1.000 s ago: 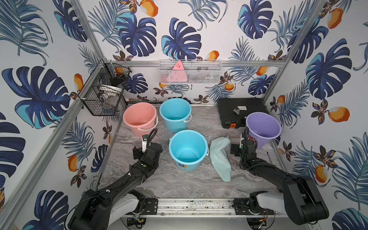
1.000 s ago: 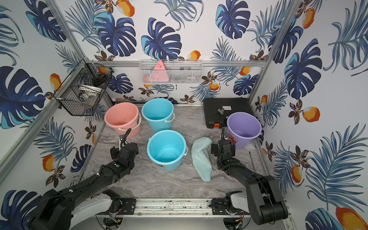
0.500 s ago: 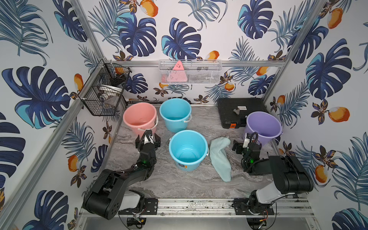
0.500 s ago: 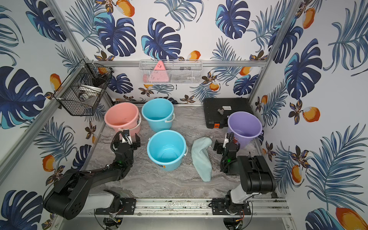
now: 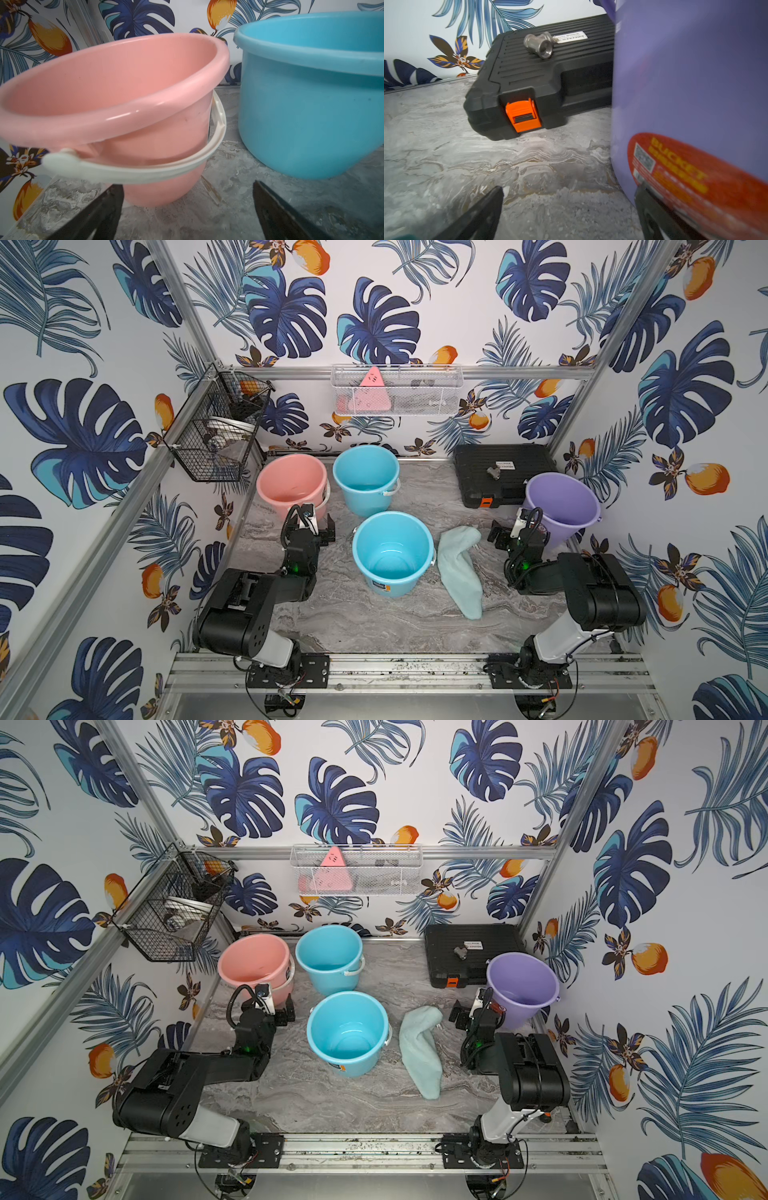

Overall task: Wipe the inside of the bucket with a cloth
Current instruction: Reset both arms

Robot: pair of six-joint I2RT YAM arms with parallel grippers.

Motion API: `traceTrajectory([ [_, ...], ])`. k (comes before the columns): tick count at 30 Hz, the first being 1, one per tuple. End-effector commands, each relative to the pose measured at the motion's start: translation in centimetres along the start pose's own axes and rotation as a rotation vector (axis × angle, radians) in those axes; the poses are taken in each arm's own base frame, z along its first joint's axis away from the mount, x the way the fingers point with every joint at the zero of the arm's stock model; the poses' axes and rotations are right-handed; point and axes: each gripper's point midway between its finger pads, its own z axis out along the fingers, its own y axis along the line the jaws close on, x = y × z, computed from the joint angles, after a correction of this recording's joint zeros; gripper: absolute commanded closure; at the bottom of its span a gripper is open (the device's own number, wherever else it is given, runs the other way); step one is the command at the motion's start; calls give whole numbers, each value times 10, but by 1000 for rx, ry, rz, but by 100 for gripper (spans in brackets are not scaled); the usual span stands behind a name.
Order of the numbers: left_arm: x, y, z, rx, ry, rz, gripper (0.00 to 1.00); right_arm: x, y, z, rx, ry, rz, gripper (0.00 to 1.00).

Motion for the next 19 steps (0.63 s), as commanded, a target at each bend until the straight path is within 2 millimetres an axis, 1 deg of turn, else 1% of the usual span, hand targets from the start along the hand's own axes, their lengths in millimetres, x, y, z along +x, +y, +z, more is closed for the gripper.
traceTrajectory([
  [1, -6, -6, -2, 21, -30, -6, 1, -1, -2, 4, 22, 15, 23, 0],
  [4, -6, -7, -3, 25, -35, 0, 1, -2, -3, 3, 21, 3, 20, 0],
  [5, -8, -12, -5, 47, -47, 14, 1, -2, -3, 3, 23, 0, 19, 0],
  [7, -6, -15, -4, 66, -37, 17, 1, -1, -3, 3, 24, 11, 21, 0],
  [14, -6, -15, -3, 68, -33, 16, 1, -2, -2, 3, 21, 6, 21, 0],
  [19, -7, -12, -4, 50, -44, 13, 1, -1, -3, 3, 23, 9, 20, 0],
])
